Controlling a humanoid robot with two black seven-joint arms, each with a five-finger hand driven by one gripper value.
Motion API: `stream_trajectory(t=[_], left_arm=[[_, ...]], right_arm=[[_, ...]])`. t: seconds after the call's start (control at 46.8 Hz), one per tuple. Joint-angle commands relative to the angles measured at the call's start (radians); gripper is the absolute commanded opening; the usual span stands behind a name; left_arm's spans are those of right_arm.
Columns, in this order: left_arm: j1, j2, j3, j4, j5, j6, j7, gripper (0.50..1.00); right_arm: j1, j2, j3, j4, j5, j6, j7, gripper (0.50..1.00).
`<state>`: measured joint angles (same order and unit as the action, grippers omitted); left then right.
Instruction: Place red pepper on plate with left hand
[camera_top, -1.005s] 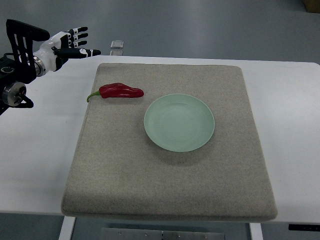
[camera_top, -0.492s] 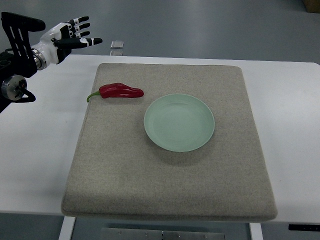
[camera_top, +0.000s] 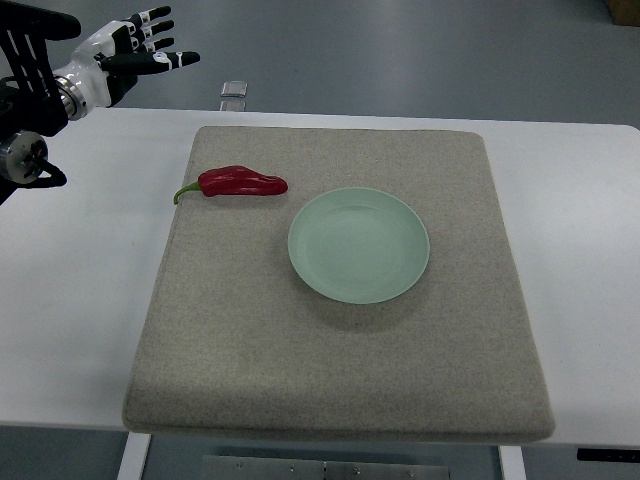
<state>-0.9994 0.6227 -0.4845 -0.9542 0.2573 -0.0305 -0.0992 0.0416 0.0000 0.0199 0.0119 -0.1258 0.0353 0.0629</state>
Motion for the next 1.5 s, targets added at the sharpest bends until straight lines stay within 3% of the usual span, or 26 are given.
stream_trajectory(t=[0.0, 0.342, 0.641, 0.791, 1.197, 1.475], left_arm=[[-0.005, -0.001, -0.003, -0.003, -0.001, -0.035, 0.0, 0.996], [-0.015, 0.002, 0.006, -0.024, 0.013, -0.078, 0.0, 0.988], [-0.005, -0.02, 0.012, -0.078, 0.557, -0.049, 0.0, 0.971], [-0.013, -0.04, 0.104, -0.081, 0.761, -0.005, 0.0, 0.996], [-0.012, -0.044, 0.136, -0.09, 1.049, 0.023, -0.019, 0.994], [-0.015, -0.047, 0.198, -0.081, 1.073, 0.037, -0.016, 0.975]], right_arm=[[0.0, 0.0, 0.0, -0.001, 0.0, 0.0, 0.0, 0.928], [0.0, 0.0, 0.0, 0.0, 0.0, 0.0, 0.0, 0.928], [0.0, 0.0, 0.0, 0.0, 0.0, 0.0, 0.0, 0.928], [0.0, 0.0, 0.0, -0.001, 0.0, 0.0, 0.0, 0.928], [0.0, 0.0, 0.0, 0.0, 0.0, 0.0, 0.0, 0.928], [0.0, 0.0, 0.0, -0.001, 0.0, 0.0, 0.0, 0.928]])
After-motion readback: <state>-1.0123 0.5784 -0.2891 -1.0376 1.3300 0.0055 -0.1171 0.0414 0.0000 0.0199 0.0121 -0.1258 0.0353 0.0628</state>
